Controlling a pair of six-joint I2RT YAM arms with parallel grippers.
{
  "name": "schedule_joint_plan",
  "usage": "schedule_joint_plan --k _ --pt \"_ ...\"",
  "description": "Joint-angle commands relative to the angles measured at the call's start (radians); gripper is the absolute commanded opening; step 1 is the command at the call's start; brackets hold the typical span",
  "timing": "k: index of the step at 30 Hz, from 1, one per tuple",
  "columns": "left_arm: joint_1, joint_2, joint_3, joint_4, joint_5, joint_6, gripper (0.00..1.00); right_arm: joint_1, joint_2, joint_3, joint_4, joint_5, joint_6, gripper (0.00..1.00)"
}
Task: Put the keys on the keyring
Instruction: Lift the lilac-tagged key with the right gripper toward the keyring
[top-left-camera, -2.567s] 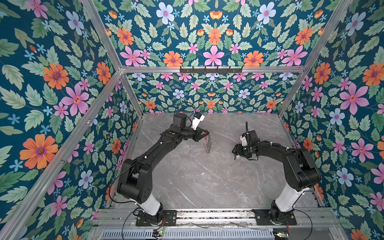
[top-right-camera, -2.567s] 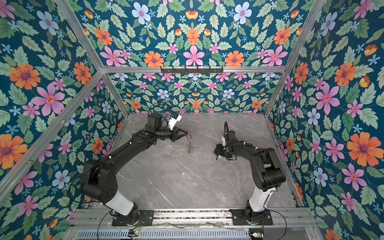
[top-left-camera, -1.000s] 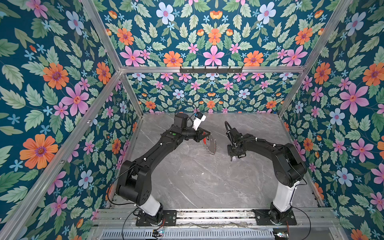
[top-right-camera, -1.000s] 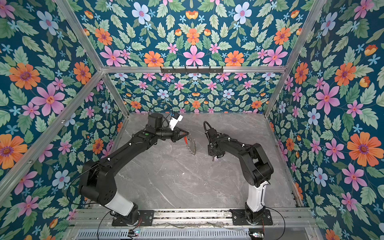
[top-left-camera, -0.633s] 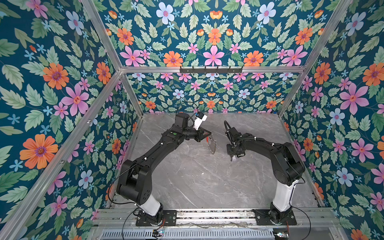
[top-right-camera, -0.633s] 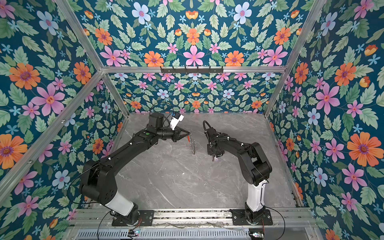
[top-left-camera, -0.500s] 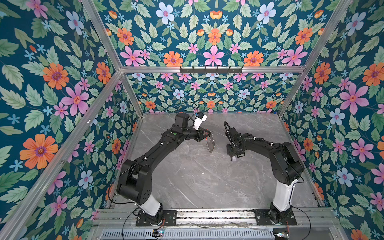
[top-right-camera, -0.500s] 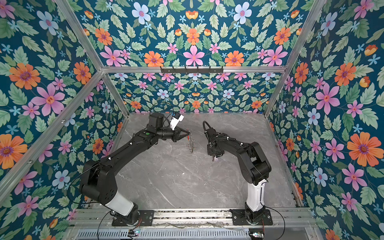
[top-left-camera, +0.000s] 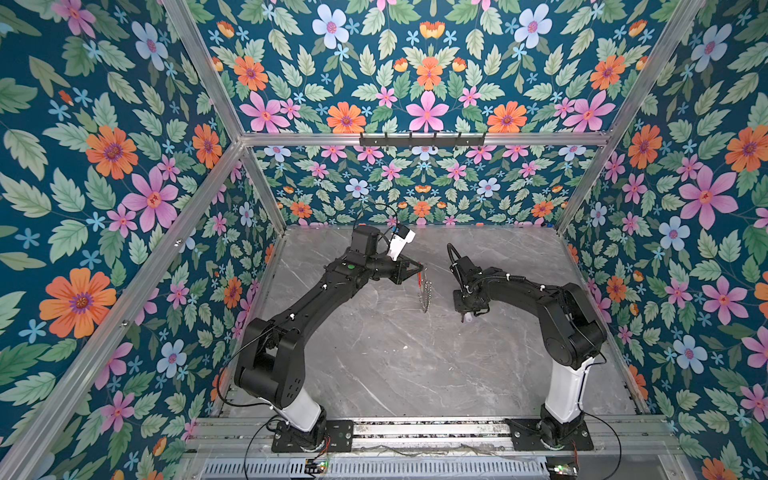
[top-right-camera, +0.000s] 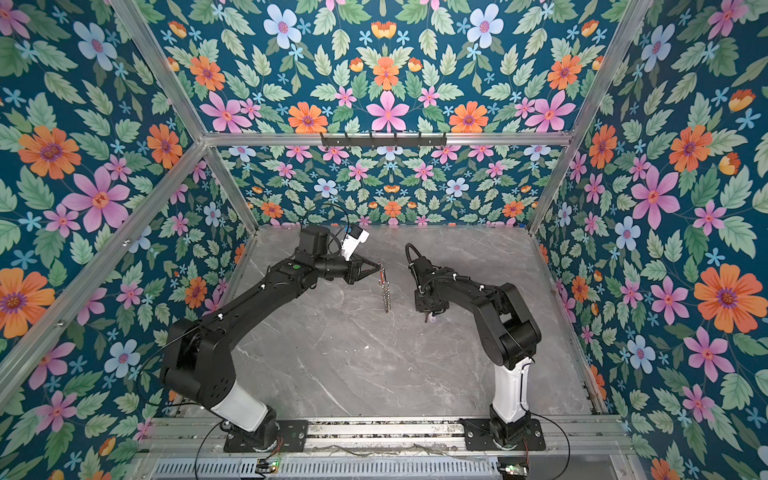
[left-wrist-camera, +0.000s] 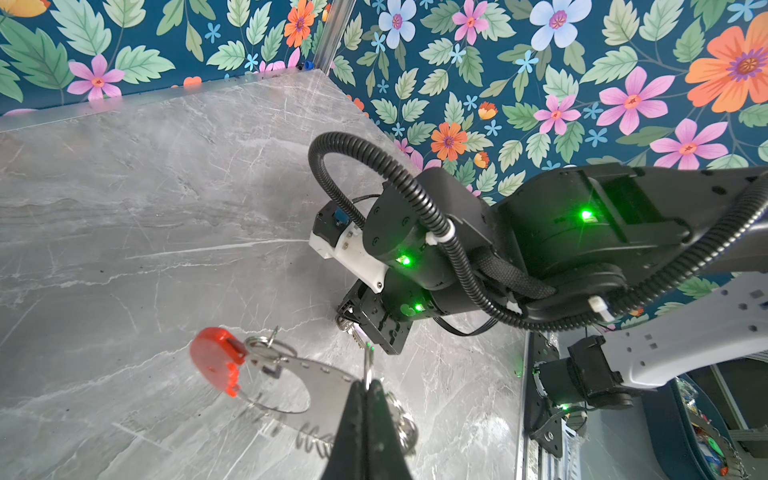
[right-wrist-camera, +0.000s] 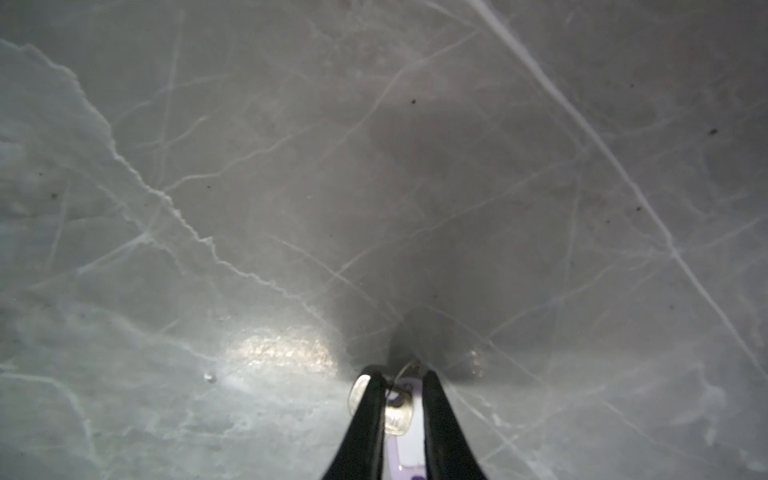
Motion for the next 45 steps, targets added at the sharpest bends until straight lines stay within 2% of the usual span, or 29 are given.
schedule_joint_plan --k 1,19,25,27,29,32,34,37,41,45 --pt "0.001 0.0 0.01 0.008 0.014 0.014 0.0 0.0 0.0 0.0 -0.012 0.012 0.008 0.17" --pt "0.0 0.0 0.013 -0.001 0.014 0.02 0.0 0.0 -0.045 -0.037 -0.015 0.04 0.005 0.02" --pt "0.0 -0.005 0.008 -0.004 0.006 0.032 0.0 0.0 -0.124 -0.109 0.069 0.029 -0.068 0.0" --pt "-0.002 -0.012 -0.005 0.011 -0.031 0.028 0.0 0.0 -0.191 -0.159 0.143 -0.025 -0.12 0.0" --pt "-0.021 -0.047 -0.056 0.081 -0.126 0.04 0.0 0.0 -0.295 -0.229 0.248 -0.106 -0.176 0.0" --pt "-0.044 -0.123 -0.169 0.244 -0.146 0.116 0.0 -0.001 -0.425 -0.331 0.395 -0.169 -0.24 0.0" --pt "-0.043 -0.149 -0.207 0.322 -0.102 0.14 0.0 -0.005 -0.486 -0.362 0.435 -0.209 -0.275 0.0" --pt "-0.044 -0.128 -0.177 0.327 -0.026 0.167 0.0 -0.025 -0.554 -0.352 0.417 -0.292 -0.275 0.0" --pt "-0.043 -0.055 -0.101 0.311 0.071 0.185 0.0 -0.072 -0.622 -0.332 0.425 -0.532 -0.251 0.0" --pt "-0.043 -0.025 -0.083 0.344 0.103 0.203 0.0 -0.079 -0.663 -0.328 0.443 -0.642 -0.253 0.0"
